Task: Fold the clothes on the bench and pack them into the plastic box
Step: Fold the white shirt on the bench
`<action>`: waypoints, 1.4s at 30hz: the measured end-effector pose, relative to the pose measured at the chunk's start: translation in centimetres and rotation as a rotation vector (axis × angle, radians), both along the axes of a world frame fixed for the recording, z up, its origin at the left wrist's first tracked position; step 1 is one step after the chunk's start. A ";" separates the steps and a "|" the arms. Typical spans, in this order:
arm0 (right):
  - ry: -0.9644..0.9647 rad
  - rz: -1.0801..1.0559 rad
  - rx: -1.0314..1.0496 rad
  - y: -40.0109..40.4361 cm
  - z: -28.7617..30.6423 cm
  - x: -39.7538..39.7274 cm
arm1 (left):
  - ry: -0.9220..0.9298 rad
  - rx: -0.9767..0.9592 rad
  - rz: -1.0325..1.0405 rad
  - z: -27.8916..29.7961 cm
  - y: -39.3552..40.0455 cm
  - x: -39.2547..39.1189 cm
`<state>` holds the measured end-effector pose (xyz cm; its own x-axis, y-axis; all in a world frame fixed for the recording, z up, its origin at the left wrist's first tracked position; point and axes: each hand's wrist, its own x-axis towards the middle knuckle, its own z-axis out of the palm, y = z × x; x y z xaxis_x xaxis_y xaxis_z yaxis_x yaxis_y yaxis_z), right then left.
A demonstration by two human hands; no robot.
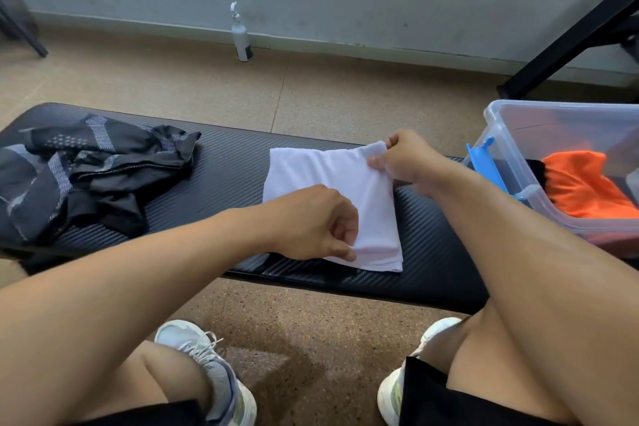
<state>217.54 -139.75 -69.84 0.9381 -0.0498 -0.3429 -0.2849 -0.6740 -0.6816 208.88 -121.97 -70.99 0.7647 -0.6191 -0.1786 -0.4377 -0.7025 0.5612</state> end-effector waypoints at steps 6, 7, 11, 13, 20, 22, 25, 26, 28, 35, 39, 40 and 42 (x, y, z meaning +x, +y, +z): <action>0.084 0.047 -0.012 0.4 0.2 -0.5 | 0.015 0.154 -0.053 -1.2 -0.9 -0.5; 0.136 0.067 -0.082 0.3 0.4 -0.6 | 0.046 0.106 -0.029 -1.0 -1.0 -0.4; 0.359 0.220 -0.196 0.1 1.1 -1.6 | -0.173 -0.062 0.172 -0.4 0.4 0.8; 0.401 0.281 -0.197 -0.1 1.1 -1.7 | -0.359 0.063 0.204 -1.1 1.7 2.2; -0.072 0.180 -0.175 0.3 1.1 -0.5 | -0.294 0.296 0.212 -1.6 4.0 4.0; -0.097 0.228 -0.208 0.5 1.5 -0.6 | -0.224 0.204 0.286 -1.1 4.1 4.2; 0.060 0.405 -0.414 1.1 2.1 -1.7 | -0.048 -0.015 0.438 -1.0 4.7 4.8; 0.093 0.443 -0.459 1.1 2.1 -2.0 | 0.006 -0.114 0.503 -1.0 5.0 4.9; 0.064 0.454 -0.446 1.2 2.4 -2.5 | 0.108 -0.293 0.615 -0.6 5.6 4.9; -0.174 0.523 -0.400 3.2 4.2 -5.5 | 0.415 -0.605 0.810 0.8 7.2 5.1; -0.272 0.626 -0.479 5.4 3.9 -7.9 | 0.547 -0.614 0.816 0.5 7.9 5.1; -0.279 0.667 -0.485 5.9 3.7 -8.4 | 0.542 -0.621 0.824 0.4 8.0 5.1; -0.228 0.749 -0.461 6.5 3.1 -9.1 | 0.496 -0.634 0.854 0.3 8.2 5.2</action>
<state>208.42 -133.24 -66.71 0.8226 0.5143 -0.2426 0.4466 -0.8484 -0.2843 214.06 -113.75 -70.71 0.9083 -0.0239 -0.4177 0.4056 -0.1954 0.8929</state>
